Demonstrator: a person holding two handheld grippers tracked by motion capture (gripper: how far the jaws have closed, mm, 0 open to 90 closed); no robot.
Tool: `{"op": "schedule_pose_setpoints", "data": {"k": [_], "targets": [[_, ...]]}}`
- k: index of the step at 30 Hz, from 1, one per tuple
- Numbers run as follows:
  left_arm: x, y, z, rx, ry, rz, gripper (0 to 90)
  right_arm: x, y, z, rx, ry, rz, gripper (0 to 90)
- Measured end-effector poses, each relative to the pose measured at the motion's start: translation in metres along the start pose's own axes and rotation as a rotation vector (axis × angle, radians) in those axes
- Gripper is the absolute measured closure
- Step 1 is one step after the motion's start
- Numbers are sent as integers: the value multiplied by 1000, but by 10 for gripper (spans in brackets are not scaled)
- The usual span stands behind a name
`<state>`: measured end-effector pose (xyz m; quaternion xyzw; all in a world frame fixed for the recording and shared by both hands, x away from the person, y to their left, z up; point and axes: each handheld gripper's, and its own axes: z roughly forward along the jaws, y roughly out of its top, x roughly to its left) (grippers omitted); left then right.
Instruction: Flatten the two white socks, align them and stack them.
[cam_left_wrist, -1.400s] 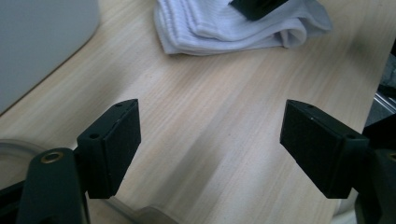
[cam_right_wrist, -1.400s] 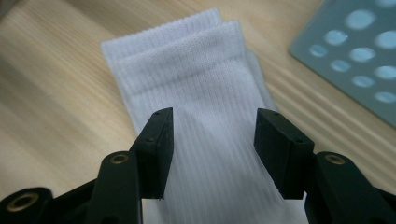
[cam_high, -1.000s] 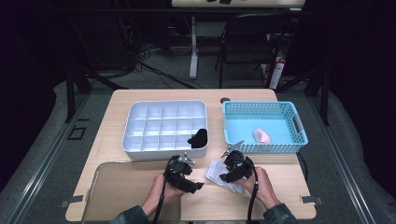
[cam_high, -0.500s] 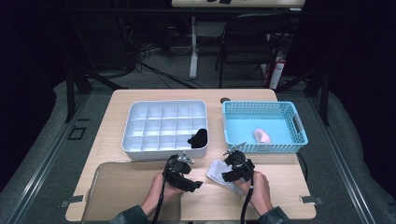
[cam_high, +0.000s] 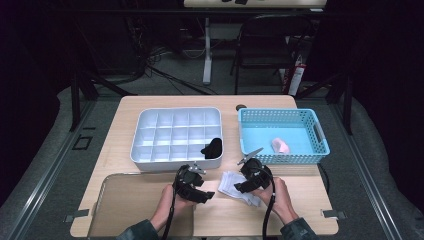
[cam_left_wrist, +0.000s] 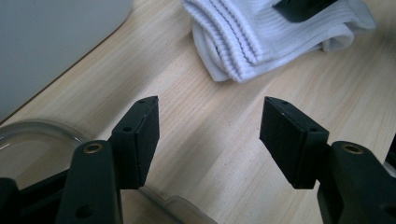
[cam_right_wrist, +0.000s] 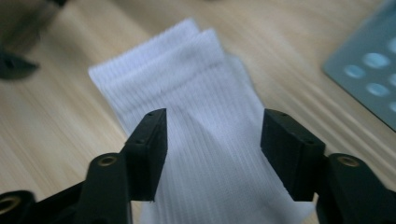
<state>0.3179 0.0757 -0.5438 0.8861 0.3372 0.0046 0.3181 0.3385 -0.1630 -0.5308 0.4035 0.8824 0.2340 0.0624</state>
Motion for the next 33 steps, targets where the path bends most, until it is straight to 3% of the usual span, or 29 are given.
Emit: {"op": "schedule_pose_setpoints", "data": {"k": [2,4,5,7,8,10,11,14,16,17,21,22,23,25,27,31,33], "targets": [[0,0,0,0,2,-1,376,10,3,-4,-31,15,52,329],[0,0,0,-3,3,-8,376,21,7,-5,-18,11,34,288],[0,0,0,-3,3,-10,376,27,8,0,-38,14,50,283],[0,0,0,-1,3,-8,377,32,9,9,1,3,33,279],[0,0,0,0,1,-7,378,34,8,18,-9,-20,59,282],[1,0,0,5,1,5,384,31,8,28,58,-48,40,361],[0,0,0,5,0,5,391,30,8,28,54,-71,31,406],[1,0,0,4,-4,-5,398,31,8,27,53,-82,5,522],[2,0,1,9,-3,0,401,30,5,27,19,-62,1,639],[2,0,1,10,-5,2,404,28,6,24,34,-57,-15,693],[0,0,2,6,-9,-2,407,23,2,18,7,-4,9,787],[0,0,2,9,-8,3,407,21,1,15,16,0,6,805],[0,0,2,12,-7,6,408,21,0,15,-13,1,29,813],[0,0,4,4,-8,-4,409,19,-1,8,3,1,9,815],[0,0,4,4,-6,0,411,19,-2,0,-36,-3,27,810],[1,0,4,8,-5,4,417,14,-7,-15,-51,-17,44,790],[1,0,4,7,-4,4,418,10,-10,-22,-23,-32,56,793]]}}
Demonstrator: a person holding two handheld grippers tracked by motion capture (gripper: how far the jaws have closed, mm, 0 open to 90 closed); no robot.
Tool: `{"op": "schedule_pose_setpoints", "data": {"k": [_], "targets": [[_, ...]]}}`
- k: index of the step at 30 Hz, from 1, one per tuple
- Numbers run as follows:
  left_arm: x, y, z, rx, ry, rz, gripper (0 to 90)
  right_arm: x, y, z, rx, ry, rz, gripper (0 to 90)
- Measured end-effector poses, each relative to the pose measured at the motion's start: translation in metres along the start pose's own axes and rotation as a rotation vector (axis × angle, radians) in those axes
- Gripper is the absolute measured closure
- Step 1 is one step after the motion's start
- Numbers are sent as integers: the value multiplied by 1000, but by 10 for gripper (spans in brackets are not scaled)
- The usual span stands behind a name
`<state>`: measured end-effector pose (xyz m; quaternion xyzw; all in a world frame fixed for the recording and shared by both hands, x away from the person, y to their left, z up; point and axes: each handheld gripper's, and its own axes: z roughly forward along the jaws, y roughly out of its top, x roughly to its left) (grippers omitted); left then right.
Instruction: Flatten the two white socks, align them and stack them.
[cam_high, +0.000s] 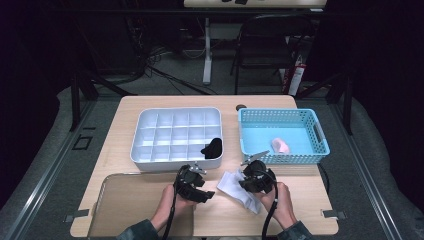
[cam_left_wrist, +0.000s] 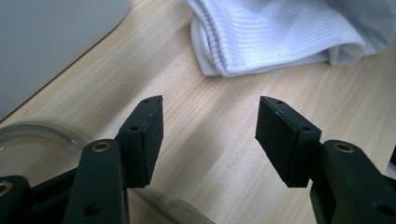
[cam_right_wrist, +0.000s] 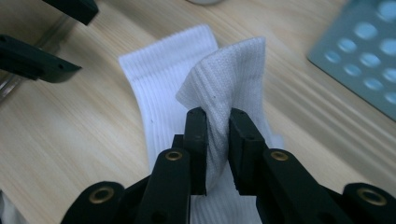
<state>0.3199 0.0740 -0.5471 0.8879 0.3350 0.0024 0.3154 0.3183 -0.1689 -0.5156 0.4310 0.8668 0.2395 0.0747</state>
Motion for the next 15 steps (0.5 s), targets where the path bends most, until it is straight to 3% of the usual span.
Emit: {"op": "schedule_pose_setpoints", "data": {"k": [2,5,10,13,14,15], "targets": [[0,0,-1,1,2,3,418,-2,-6,-3,2,-38,36,800],[1,0,-1,1,4,2,419,-5,-11,-7,74,-121,50,799],[-1,0,0,0,0,-3,419,-16,-18,-1,137,-108,93,765],[1,0,0,7,1,3,419,-17,-18,8,146,-88,89,752],[0,0,1,7,0,2,419,-16,-19,11,122,-79,89,760],[0,0,1,8,-3,2,419,-16,-18,13,134,-84,68,764]]}}
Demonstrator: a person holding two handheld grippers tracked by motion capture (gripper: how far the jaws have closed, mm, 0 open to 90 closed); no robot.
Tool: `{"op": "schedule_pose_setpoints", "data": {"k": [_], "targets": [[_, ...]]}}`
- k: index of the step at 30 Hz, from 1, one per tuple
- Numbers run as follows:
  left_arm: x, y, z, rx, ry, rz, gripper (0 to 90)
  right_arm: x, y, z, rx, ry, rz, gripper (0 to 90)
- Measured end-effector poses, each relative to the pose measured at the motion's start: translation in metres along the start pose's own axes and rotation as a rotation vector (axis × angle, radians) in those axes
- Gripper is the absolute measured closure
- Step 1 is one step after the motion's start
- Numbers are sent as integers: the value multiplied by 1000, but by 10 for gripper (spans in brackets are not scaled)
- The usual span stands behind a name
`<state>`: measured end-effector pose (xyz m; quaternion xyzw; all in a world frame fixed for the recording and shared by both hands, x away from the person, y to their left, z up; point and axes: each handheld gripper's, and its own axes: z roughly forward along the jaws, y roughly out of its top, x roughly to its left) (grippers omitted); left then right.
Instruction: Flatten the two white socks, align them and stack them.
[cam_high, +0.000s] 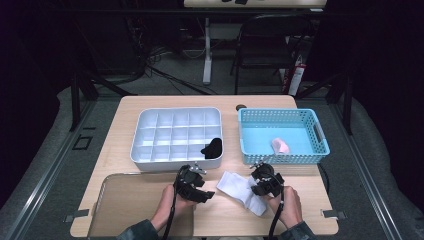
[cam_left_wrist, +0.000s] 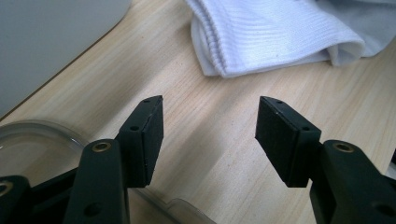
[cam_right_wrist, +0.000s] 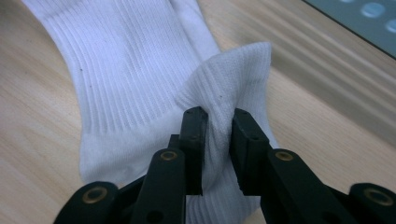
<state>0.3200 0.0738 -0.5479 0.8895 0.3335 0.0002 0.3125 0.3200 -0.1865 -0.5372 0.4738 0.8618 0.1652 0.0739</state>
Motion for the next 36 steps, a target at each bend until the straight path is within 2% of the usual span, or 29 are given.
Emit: {"op": "schedule_pose_setpoints", "data": {"k": [2,4,6,7,9,10,11,14,16,18,20,24,25,27,29,30,32,36], "targets": [[-1,0,0,1,-2,3,419,1,0,5,5,14,-17,781],[-1,0,1,5,-6,3,420,3,2,9,-2,9,-49,793],[-1,0,1,5,-8,-1,422,7,4,12,-14,32,-86,798],[-1,0,1,5,-8,-1,423,9,5,14,-40,43,-102,800],[0,0,1,0,-6,-8,423,12,10,17,-37,44,-195,802],[0,0,2,-3,-8,-16,422,13,12,18,-44,47,-212,803],[1,-1,2,-2,-10,-20,419,15,14,19,-47,59,-248,803],[2,-1,4,6,-10,-26,408,20,19,23,-74,105,-310,802],[2,0,6,17,-4,-23,411,25,20,24,-94,115,-328,795],[1,0,7,27,10,-20,435,24,19,24,-110,131,-318,785],[0,1,8,36,27,-19,507,21,19,22,-120,148,-288,773],[-2,0,9,47,35,-27,603,16,17,9,-150,147,-228,758],[-2,0,9,50,39,-24,622,15,17,7,-152,135,-210,756],[-3,0,9,50,41,-29,629,13,15,2,-149,122,-210,746],[-3,0,9,47,45,-38,629,11,12,-2,-146,92,-176,732],[-3,0,10,48,45,-41,628,11,11,-5,-150,95,-158,728],[-4,-1,10,45,48,-45,627,7,7,-10,-140,55,-124,718],[-4,-1,11,39,46,-63,623,-3,1,-19,-112,10,-49,704]]}}
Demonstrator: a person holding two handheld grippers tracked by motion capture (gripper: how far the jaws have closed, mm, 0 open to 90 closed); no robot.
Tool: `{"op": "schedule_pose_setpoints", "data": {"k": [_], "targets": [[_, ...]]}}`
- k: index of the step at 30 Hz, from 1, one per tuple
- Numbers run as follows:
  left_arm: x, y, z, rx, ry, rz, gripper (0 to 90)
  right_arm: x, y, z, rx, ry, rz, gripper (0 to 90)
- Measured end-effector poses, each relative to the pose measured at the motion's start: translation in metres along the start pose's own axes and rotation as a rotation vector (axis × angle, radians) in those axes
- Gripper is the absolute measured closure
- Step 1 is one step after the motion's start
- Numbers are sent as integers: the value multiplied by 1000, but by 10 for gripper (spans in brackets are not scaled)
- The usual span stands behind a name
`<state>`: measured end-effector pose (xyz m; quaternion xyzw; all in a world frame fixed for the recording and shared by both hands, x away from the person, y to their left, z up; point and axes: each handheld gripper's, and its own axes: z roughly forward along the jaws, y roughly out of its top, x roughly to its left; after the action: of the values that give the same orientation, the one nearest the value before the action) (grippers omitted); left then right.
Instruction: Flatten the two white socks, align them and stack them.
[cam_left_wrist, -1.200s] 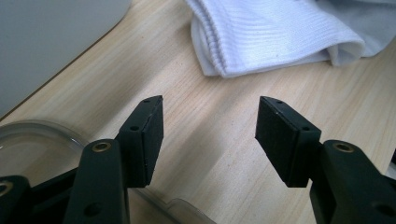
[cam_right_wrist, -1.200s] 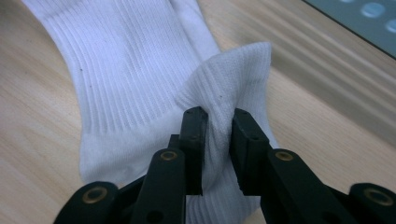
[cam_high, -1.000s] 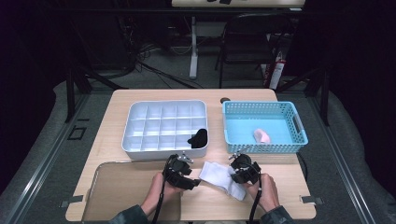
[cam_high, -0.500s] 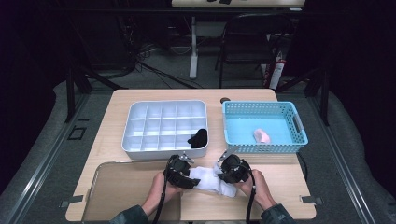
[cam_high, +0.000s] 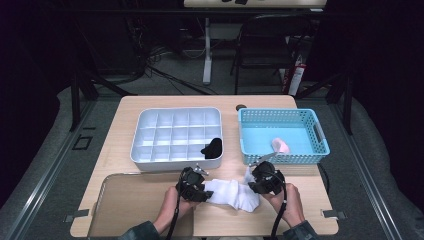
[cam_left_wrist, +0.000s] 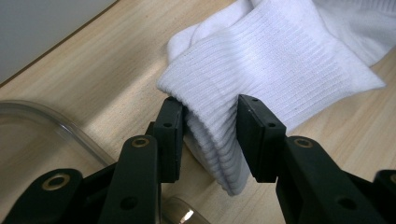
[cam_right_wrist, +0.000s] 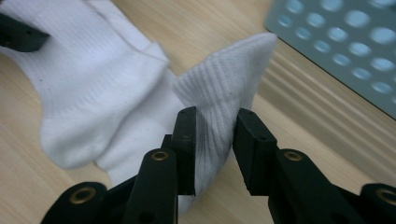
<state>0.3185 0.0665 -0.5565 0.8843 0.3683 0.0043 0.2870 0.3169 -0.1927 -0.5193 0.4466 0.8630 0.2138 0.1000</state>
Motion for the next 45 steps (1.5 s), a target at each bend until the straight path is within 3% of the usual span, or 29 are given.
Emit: {"op": "schedule_pose_setpoints", "data": {"k": [2,5,6,13,14,16,21,25,28,31,33,34,35,36,38,39,45], "targets": [[0,0,0,-1,2,-3,618,-6,-3,-3,26,-20,30,690],[-1,0,1,0,2,-4,615,-15,-8,-4,56,-11,72,668],[-1,0,1,1,3,-4,615,-19,-12,-3,54,-26,105,653],[-1,0,2,-1,2,-11,614,-41,-21,-8,127,-27,176,574],[-2,-1,1,-1,2,-12,612,-42,-23,-9,112,-31,205,563],[-2,-1,1,-2,2,-13,608,-49,-25,-14,131,-43,215,537],[-3,0,0,-4,4,-7,601,-57,-29,-24,83,-58,249,467],[-3,-1,0,-5,0,-12,601,-45,-24,-15,68,-14,207,471],[-3,-1,-1,-1,0,-7,602,-32,-19,2,117,21,151,498],[-3,-2,-1,2,1,-1,608,-22,-16,16,148,25,114,535],[-3,-2,-2,1,2,-3,613,-19,-13,23,168,21,82,562],[-3,-3,-1,0,1,-4,612,-18,-13,23,166,10,71,573],[-3,-3,-2,2,0,-3,613,-16,-13,26,128,4,89,585],[-3,-3,-2,2,-1,-2,613,-17,-11,24,153,5,61,591],[-3,-3,-2,1,-1,-3,614,-18,-11,26,127,3,53,595],[-4,-4,-2,-1,-1,-4,614,-19,-10,26,140,-8,42,595],[-4,-4,-4,-8,-12,-10,607,-24,-5,31,93,-57,43,580]]}}
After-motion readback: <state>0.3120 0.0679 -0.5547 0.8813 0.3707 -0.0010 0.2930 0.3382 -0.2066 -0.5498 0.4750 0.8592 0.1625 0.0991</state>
